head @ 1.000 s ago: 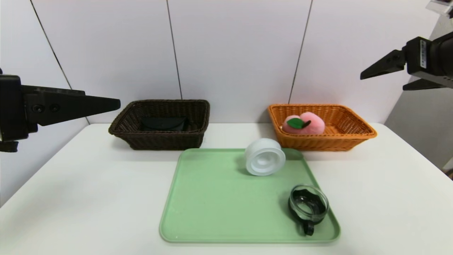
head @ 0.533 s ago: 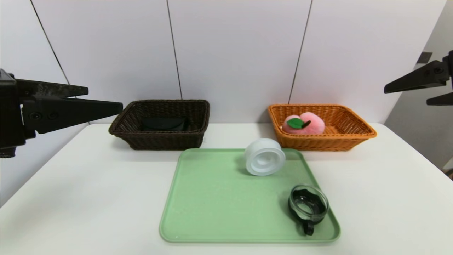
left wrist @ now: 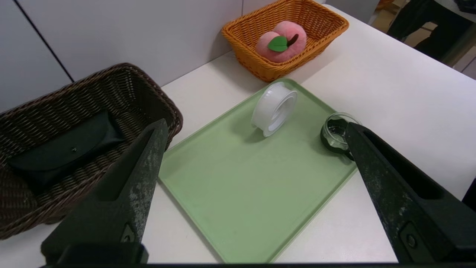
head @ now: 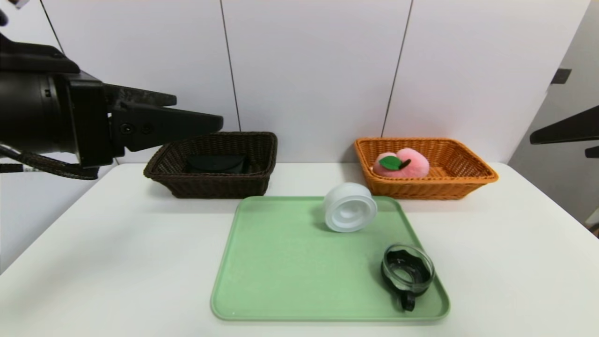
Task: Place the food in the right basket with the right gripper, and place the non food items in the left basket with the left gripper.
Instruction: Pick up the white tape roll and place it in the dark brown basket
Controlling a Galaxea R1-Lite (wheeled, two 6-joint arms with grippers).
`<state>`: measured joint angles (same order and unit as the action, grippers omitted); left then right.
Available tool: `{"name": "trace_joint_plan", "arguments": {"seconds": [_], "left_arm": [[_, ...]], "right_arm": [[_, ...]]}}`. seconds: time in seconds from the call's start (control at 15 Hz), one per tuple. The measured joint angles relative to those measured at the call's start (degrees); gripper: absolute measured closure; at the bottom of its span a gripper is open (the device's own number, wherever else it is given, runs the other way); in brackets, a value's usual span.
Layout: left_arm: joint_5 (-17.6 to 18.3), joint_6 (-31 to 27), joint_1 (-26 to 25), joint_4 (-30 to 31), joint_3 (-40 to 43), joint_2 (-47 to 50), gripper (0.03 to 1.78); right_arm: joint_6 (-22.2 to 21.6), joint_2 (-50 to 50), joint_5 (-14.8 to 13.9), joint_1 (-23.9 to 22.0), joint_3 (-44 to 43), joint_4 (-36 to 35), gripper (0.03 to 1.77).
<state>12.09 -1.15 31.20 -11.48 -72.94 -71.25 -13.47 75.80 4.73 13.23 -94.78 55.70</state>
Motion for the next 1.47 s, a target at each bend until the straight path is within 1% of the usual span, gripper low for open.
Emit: {"name": "trace_joint_plan", "arguments": {"seconds": [0.2,0.4,0.6,0.8,1.07,1.27,1.47], "left_arm": [[0.0,0.0,2.2,1.3,-0.3,-2.5,0.12],[-0.1,0.0,3.3,3.0,-0.4,-5.3,0.12],[-0.3,0.1,4.2,6.1,-0.4,-9.0,0.12],[-0.2,0.1,5.3,8.8,-0.4,-12.7,0.12],[-0.3,0.0,8.7,13.5,-0.4,-18.1,0.12],[-0.1,0.0,10.6,14.3,-1.3,-21.0,0.12],[0.1,-0.5,10.9,14.4,-2.0,-23.0,0.12]], "right_arm": [[0.1,-1.0,0.0,1.2,-0.1,1.8,0.11],[0.0,-1.4,0.1,2.3,0.0,2.9,0.11],[0.0,-2.0,0.1,4.1,-0.3,2.7,0.11],[0.0,-3.4,1.0,5.1,-0.8,2.6,0.11],[0.0,-5.1,1.2,5.3,-1.0,1.6,0.11],[-0.4,-5.7,1.3,5.3,-0.8,1.7,0.11],[-0.5,-6.1,1.2,5.3,-0.5,1.9,0.11]]}}
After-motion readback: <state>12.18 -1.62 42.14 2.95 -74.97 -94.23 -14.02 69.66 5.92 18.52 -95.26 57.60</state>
